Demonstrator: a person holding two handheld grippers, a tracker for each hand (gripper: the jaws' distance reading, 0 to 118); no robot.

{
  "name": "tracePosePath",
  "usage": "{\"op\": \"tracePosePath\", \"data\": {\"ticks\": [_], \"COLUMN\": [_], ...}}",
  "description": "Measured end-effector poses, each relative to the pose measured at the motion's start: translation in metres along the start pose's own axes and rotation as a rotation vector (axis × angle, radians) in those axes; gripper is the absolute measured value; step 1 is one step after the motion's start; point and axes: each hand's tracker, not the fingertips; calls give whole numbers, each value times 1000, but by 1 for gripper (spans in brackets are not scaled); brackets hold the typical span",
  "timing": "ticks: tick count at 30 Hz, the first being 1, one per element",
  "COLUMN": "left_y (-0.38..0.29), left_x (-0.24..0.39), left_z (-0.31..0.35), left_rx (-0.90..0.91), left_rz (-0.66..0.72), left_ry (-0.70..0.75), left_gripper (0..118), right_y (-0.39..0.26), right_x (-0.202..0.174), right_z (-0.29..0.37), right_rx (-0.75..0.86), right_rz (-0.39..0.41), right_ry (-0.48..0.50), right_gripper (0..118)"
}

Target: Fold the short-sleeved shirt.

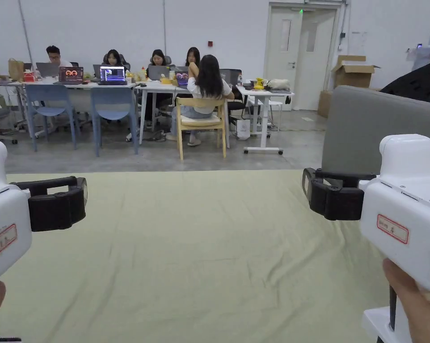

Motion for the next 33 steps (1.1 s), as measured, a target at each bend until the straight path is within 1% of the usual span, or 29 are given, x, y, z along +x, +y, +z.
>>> {"op": "tracePosePath", "data": {"ticks": [5,9,15,20,29,33], "left_y": [3,2,1,0,-11,-13], "left_x": [-6,-6,-1,-3,2,-1], "left_z": [7,1,-7,-10,-10,-11], "left_rx": [70,87,80,67,11,18], "left_rz": [29,-10,-36,27,21,41], "left_ry": [6,4,23,18,0,-2], "left_gripper": [118,118,118,118,118,118], "right_y": [-3,-11,-10,-6,-9,-10], "right_x": [-6,-14,-16,-16,-17,-19], "right_z": [-2,-4,-7,-8,-11,-18], "right_rx": [-8,-2,-24,-21,-36,-57], "right_rz": [0,25,16,20,-18,-10], "right_ry": [13,9,18,8,32,38], "right_gripper": [118,118,118,118,118,118]}}
